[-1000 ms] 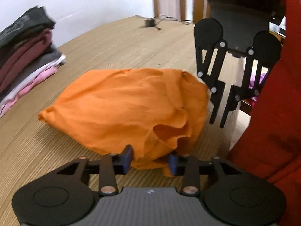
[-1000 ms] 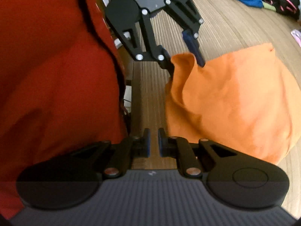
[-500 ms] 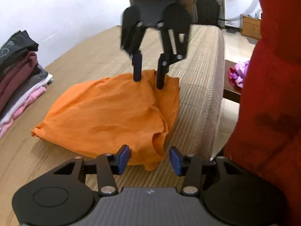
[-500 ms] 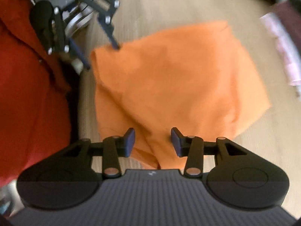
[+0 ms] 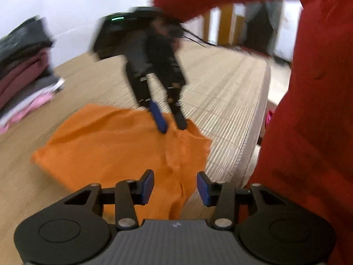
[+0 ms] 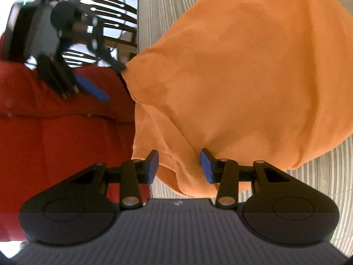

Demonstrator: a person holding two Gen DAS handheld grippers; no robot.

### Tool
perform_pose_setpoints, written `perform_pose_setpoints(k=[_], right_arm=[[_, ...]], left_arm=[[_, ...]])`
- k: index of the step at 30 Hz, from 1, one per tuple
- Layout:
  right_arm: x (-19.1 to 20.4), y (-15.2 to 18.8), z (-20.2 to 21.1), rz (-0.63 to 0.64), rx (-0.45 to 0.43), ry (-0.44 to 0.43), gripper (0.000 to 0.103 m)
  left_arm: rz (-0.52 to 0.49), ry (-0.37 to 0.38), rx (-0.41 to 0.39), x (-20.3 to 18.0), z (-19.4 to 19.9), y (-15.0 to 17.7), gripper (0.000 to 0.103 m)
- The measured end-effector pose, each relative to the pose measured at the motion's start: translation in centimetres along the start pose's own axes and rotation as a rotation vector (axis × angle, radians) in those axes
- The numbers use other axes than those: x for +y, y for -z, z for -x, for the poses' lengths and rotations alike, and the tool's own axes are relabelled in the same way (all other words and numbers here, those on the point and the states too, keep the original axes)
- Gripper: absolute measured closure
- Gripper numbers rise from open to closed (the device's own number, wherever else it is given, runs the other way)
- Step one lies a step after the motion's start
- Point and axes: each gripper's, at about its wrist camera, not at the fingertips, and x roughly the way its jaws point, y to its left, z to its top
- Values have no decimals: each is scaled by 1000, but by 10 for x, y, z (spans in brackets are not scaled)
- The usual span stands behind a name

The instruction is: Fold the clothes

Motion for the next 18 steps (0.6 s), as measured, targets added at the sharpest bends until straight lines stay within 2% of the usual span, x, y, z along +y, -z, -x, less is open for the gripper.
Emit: perform_pose_setpoints(k=[1, 2, 4, 6, 7, 9, 10, 12, 13, 15, 18], right_arm=[[-7, -3, 2, -6, 10, -20, 59], [-14, -7, 5, -9, 23, -36, 59], [-22, -12, 5, -4, 52, -52, 59], [-24, -16, 1, 13, 80, -74, 59], [-25, -17, -1, 24, 94, -87, 57], [-26, -17, -5, 33, 99, -127, 57], [-27, -16, -6, 33, 100, -149, 57], [-28, -8, -5, 34, 121, -203, 57], [-29, -5, -5, 34, 131, -228, 57], [-33, 4, -7, 26, 155, -222, 57], [-33, 25, -3, -8, 99, -242, 57]], left_arm=[[-17, -15, -13, 3, -8, -9, 58], [20, -16, -29, 13, -17, -16, 59], [159, 23, -32, 39, -37, -25, 59], [336, 66, 31, 64, -59, -21, 60], [438, 82, 61, 77, -70, -16, 66], [634, 74, 82, 94, -85, 2, 83], [695, 65, 76, 98, -87, 10, 99], [824, 74, 49, 105, -87, 24, 100], [867, 86, 38, 107, -87, 29, 100], [887, 89, 20, 104, -86, 34, 100], [898, 82, -1, 97, -85, 38, 100]])
